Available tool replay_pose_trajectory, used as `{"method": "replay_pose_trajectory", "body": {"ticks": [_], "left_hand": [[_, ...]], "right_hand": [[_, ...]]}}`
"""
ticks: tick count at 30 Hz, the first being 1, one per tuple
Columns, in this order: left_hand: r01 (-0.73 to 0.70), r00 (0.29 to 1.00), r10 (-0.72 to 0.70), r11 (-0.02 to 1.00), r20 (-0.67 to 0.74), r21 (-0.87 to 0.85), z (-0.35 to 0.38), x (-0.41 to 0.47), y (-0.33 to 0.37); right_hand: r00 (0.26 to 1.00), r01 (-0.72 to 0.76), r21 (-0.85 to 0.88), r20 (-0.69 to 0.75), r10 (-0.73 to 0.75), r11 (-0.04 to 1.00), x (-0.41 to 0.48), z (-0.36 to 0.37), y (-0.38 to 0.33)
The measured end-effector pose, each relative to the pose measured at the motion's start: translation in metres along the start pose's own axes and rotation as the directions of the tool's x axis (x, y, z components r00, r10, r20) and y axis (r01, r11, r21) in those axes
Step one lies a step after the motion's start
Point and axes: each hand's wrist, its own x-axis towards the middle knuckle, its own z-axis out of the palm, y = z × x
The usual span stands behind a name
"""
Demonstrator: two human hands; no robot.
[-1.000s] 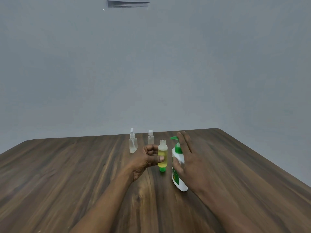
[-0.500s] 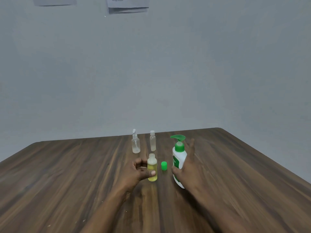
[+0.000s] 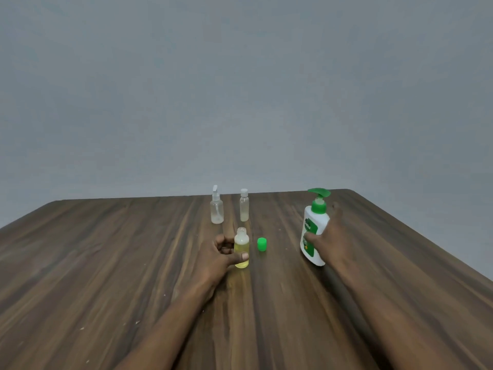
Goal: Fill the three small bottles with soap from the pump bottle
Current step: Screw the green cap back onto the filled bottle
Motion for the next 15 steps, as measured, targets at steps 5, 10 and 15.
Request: {"method": "replay_pose_trajectory", "body": {"ticks": [5,10,15], "left_hand": [[-0.014,1.0,0.014,0.997,-0.004,0.082,0.002,-0.001,-0.003],[-0.034,0.999,0.037,0.991,-0.025,0.132,0.004,-0.002,-0.006],[-0.044,0.998,0.05,0.986,-0.034,0.161,0.003,-0.001,-0.007]], "right_hand": [[0.997,-0.059,-0.023,-0.05,0.057,0.998,0.009,-0.013,0.013],[0.996,-0.054,-0.036,-0.076,0.051,0.998,0.007,-0.01,0.016],[0.989,-0.028,-0.003,-0.147,0.028,1.0,-0.001,-0.02,0.0]]}}
